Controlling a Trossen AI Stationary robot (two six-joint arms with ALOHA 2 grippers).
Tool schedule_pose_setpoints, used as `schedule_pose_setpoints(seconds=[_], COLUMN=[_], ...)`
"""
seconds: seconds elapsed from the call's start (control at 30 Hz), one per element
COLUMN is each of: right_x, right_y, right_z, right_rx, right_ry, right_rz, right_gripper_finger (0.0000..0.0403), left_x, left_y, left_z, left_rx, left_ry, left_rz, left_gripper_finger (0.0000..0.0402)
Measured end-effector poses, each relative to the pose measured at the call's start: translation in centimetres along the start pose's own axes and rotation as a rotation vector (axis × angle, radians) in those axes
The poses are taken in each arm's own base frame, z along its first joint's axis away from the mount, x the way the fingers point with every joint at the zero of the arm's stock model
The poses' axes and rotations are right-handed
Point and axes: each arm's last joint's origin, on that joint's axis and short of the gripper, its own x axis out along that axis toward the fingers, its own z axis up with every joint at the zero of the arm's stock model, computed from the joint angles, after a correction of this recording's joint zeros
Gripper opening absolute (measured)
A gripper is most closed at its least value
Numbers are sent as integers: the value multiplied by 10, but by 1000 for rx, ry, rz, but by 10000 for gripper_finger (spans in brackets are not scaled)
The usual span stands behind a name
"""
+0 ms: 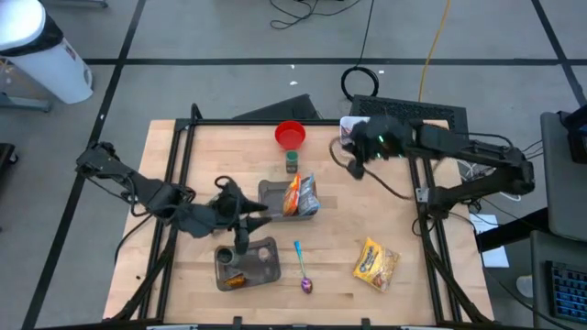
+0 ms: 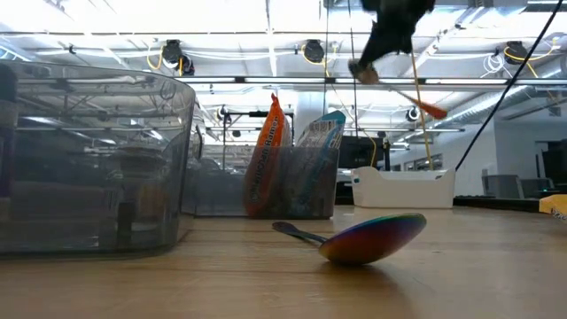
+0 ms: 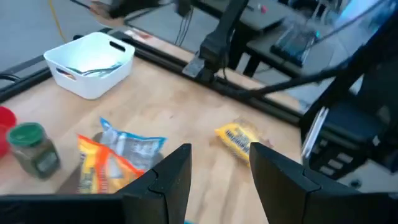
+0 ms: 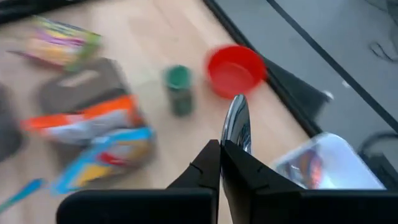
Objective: Pick & Place Food Item
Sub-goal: Put the orange spoon into the white bin
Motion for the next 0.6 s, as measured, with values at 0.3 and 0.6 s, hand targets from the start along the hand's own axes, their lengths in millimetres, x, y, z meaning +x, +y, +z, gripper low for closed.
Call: schedule_pose_setpoints(seconds=[0.3,0.6], right_x=[53,91], right_y=[-68,-96], right_z=[-3,-8], right_rx=[95,119], right_ry=[158,222], right_rz=[-108,-125], right_gripper_finger=[0,0], left_x=[4,5], left_y=[38,55], left_z=[21,32], left_rx=[46,78], left_ry=[159,186], left_rz=[-117,-193], left_gripper_finger=[168,168])
